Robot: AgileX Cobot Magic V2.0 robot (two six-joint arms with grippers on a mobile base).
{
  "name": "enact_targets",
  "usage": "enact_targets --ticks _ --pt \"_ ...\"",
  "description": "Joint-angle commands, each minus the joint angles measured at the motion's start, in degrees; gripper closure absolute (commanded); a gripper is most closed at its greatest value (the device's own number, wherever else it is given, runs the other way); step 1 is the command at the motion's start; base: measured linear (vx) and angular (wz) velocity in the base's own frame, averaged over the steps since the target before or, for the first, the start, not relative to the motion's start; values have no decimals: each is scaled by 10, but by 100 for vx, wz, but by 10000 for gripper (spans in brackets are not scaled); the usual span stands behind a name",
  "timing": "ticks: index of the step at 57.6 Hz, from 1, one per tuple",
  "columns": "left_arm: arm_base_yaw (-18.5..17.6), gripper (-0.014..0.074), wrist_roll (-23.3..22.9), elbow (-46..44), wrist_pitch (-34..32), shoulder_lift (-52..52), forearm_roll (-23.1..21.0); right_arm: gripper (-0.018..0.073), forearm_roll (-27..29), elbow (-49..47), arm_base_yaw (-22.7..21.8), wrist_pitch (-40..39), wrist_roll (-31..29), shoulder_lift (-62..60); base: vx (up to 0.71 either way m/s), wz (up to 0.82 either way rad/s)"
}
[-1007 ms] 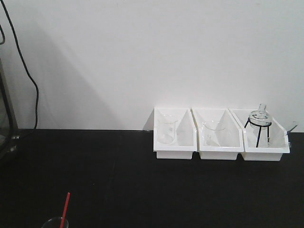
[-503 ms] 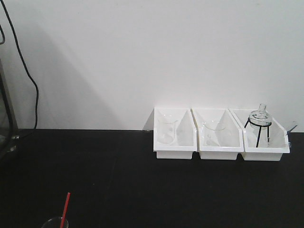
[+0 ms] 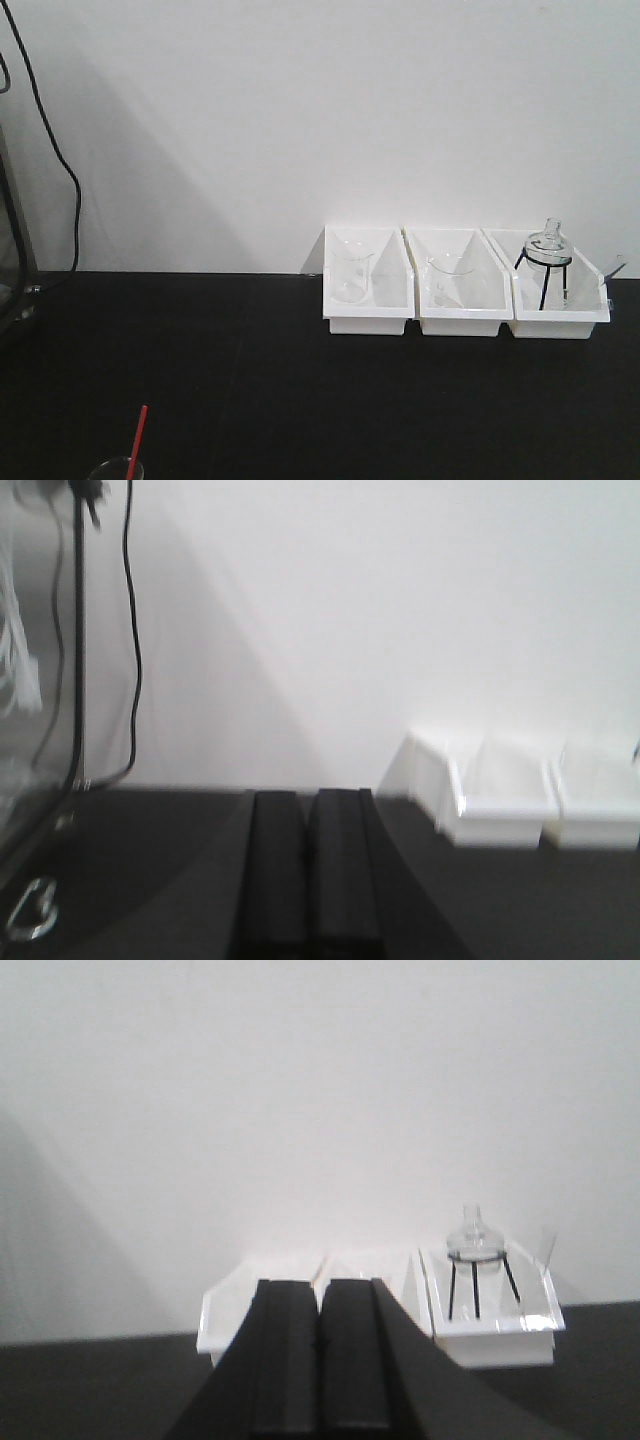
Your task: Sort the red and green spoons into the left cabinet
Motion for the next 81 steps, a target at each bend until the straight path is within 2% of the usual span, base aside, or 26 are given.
enact_targets --ticks 1,5,14,20,29,43,53,61,72,77,81 --pt "0 596 -33 -25 -59 -5 -5 562 12 -34 -2 -64 11 -7 0 0" --pt "0 596 -33 -66 -5 5 -1 562 10 -79 -2 -3 6 -3 0 0" --pt "0 596 29 -199 101 87 36 562 6 -219 -2 154 -36 64 0 0" --pt "0 596 53 -298 126 194 43 562 7 -324 -2 230 -61 164 0 0" --pt "0 596 50 -399 146 330 43 562 10 -441 -2 313 -61 295 0 0" --pt "0 589 50 -443 151 452 43 559 13 -490 -2 333 -61 419 0 0" --pt "0 527 50 -443 157 497 40 519 13 -490 -2 353 -61 457 0 0" --pt "0 395 50 -443 155 515 43 403 13 -490 -2 354 -61 468 0 0" --pt "0 164 50 -443 155 517 43 99 13 -490 -2 354 -54 470 0 0" --pt "0 88 50 -443 158 517 43 -22 22 -490 -2 355 -33 470 0 0" --pt "0 51 50 -443 166 517 43 -79 27 -490 -2 365 8 470 0 0"
